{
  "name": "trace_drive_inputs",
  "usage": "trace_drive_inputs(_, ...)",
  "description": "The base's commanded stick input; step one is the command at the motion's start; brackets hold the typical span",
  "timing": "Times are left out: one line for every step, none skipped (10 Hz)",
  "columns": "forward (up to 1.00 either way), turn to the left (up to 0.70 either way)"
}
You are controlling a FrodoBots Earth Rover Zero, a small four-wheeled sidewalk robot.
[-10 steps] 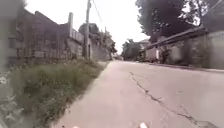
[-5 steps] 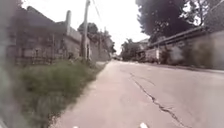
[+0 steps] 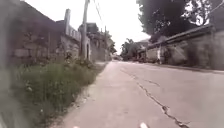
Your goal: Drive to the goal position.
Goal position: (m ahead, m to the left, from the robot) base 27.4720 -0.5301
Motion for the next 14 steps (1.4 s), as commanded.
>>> trace_drive_inputs(0.70,0.00)
trace_drive_inputs(0.70,-0.13)
trace_drive_inputs(0.70,-0.27)
trace_drive_inputs(0.70,-0.13)
trace_drive_inputs(0.70,0.00)
trace_drive_inputs(0.70,0.00)
trace_drive_inputs(0.70,0.00)
trace_drive_inputs(0.70,0.00)
trace_drive_inputs(0.70,0.00)
trace_drive_inputs(0.70,0.00)
trace_drive_inputs(0.70,0.00)
trace_drive_inputs(0.70,0.00)
trace_drive_inputs(0.70,0.00)
trace_drive_inputs(0.70,0.00)
